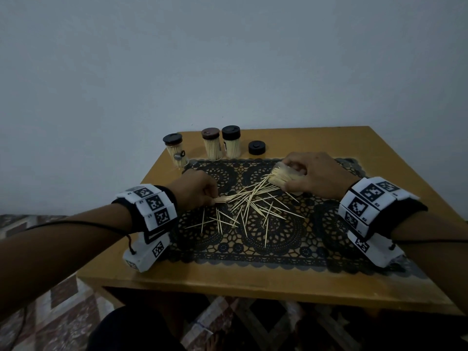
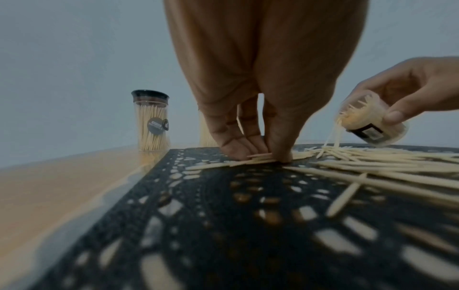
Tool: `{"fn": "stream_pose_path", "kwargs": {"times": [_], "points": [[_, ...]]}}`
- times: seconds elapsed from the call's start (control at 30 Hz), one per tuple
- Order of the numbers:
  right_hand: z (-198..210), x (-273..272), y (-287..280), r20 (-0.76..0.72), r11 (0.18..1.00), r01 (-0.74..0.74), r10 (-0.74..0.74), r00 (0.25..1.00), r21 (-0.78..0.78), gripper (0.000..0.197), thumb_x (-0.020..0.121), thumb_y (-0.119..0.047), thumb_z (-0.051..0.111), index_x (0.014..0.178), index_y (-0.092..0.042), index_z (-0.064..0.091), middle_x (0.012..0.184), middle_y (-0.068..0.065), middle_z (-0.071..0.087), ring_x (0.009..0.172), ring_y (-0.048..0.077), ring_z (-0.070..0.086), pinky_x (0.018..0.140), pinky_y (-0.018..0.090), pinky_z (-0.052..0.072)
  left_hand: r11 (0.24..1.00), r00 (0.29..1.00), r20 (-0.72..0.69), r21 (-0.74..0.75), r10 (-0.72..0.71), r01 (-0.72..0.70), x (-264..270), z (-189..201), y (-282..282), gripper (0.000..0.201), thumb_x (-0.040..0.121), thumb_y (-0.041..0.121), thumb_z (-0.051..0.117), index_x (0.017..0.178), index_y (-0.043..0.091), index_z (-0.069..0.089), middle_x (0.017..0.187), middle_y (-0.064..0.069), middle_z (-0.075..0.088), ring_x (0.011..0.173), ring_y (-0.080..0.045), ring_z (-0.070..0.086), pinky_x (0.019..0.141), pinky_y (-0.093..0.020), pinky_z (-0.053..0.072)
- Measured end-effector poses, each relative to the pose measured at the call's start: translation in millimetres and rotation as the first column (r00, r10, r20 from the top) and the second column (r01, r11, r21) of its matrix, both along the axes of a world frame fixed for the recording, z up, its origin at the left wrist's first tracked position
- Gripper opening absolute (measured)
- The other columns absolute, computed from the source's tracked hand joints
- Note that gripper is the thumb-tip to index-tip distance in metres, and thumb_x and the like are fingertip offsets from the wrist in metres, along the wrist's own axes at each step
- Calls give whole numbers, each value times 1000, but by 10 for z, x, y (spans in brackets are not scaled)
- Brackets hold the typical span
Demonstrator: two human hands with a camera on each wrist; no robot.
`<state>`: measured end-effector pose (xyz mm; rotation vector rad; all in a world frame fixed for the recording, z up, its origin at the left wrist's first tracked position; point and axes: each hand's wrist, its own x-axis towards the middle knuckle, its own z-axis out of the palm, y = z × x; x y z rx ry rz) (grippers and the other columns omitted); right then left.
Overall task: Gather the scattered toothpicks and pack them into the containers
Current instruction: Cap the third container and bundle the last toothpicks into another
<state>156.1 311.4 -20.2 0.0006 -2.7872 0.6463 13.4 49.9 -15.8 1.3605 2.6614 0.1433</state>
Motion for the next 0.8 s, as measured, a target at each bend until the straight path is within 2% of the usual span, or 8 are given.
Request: {"fn": "stream_pose_path", "kwargs": {"times": [0.1,0.17,0.23,0.33,0.47,0.6,0.7,0.8], "points": [[-8,1,-3,1,1000,-6,6,1000,-10,47,74,-35,81,114,-17,66,99,0,66,84,15,60,68,26,46,997,997,-59,-53,-57,54,-16,29,30,10,91,21,63,98,16,67,88,7,60,79,-6,51,58,-6,32],[-4,1,-6,5,1000,-7,7,1000,-11,47,74,-35,81,114,-17,66,99,0,67,84,15,60,68,26,47,991,991,-94,-102,-95,85,-6,36,43,10,93,22,59,99,15,64,90,5,57,80,-8,49,57,-10,30],[6,5,-16,5,1000,-4,4,1000,-5,47,74,-35,81,115,-18,66,100,0,67,84,15,61,69,28,48,982,986,-113,-156,-125,106,3,34,60,10,96,22,54,96,14,60,93,2,56,82,-11,47,62,-18,31],[12,14,-35,7,1000,-5,5,1000,0,48,74,-35,81,116,-17,66,101,1,68,86,17,61,72,31,50,970,982,-116,-210,-147,120,4,16,84,11,98,22,47,93,13,52,94,-1,50,82,-15,43,69,-23,30],[7,17,-31,24,1000,-5,5,1000,-8,48,74,-35,81,116,-18,65,101,1,67,85,14,60,69,26,47,955,976,-138,-271,-167,125,5,-48,108,20,100,20,40,103,3,49,103,-11,50,86,-19,42,74,-26,32],[10,13,-26,25,1000,-7,7,1000,12,48,75,-35,81,117,-17,65,100,-1,65,84,13,58,66,22,44,955,984,-110,-275,-142,107,-2,-47,147,19,100,20,39,104,3,47,98,-8,47,84,-18,40,74,-27,31],[-1,0,-16,24,1000,-18,17,1000,12,47,74,-35,81,115,-18,65,99,-2,65,82,12,57,64,19,41,967,988,-78,-231,-131,110,-51,-20,169,16,101,25,40,96,10,44,97,-9,52,79,-18,43,72,-29,35],[-9,-8,-14,25,999,-23,23,999,26,47,74,-36,81,115,-19,66,99,-2,65,83,12,57,64,20,40,980,987,-88,-158,-138,122,-15,95,257,15,102,27,39,92,16,40,87,-5,53,73,-18,45,66,-29,35]]}}
